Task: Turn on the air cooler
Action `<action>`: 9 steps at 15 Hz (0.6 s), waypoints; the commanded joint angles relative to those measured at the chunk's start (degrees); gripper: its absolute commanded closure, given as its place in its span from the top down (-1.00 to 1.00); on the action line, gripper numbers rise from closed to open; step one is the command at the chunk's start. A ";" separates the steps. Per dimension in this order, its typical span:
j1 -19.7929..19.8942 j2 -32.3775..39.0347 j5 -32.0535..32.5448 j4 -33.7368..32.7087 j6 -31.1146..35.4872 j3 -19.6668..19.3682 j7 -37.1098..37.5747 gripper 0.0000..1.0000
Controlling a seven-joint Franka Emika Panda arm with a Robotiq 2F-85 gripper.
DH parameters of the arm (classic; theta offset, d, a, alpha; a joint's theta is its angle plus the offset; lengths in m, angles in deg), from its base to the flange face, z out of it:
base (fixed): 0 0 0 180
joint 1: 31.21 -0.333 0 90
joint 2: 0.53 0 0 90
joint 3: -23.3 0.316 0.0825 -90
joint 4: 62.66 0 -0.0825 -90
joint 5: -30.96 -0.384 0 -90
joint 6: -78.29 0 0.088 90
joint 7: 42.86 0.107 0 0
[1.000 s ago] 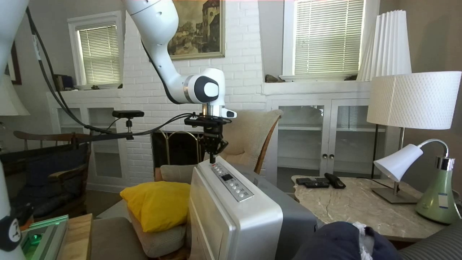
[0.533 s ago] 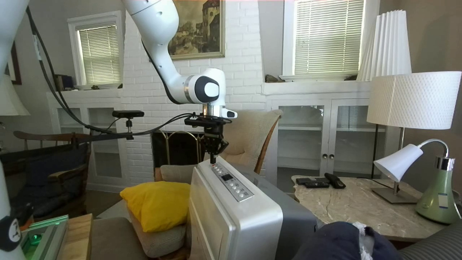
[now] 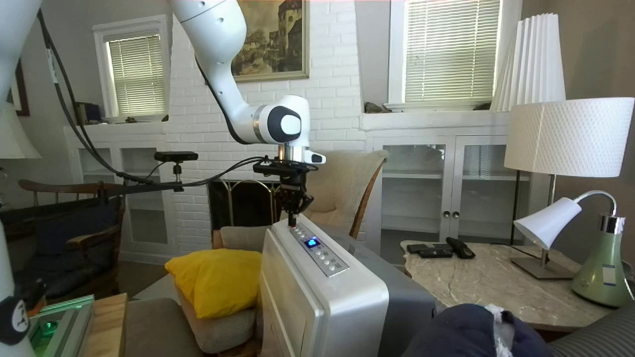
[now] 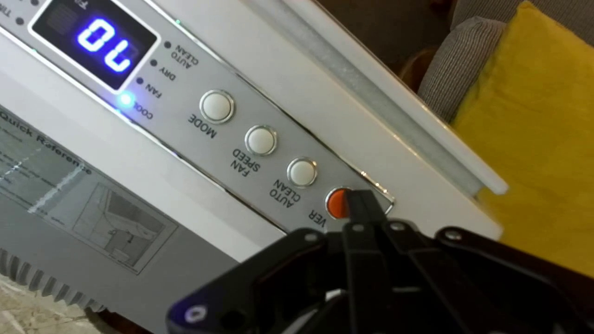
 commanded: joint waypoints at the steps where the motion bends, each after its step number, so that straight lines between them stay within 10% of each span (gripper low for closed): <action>1: -0.42 1.45 1.05 -0.81 -0.60 -0.20 1.46 -1.00; 9: -0.12 -3.07 1.49 0.94 -1.60 -0.35 1.09 -1.00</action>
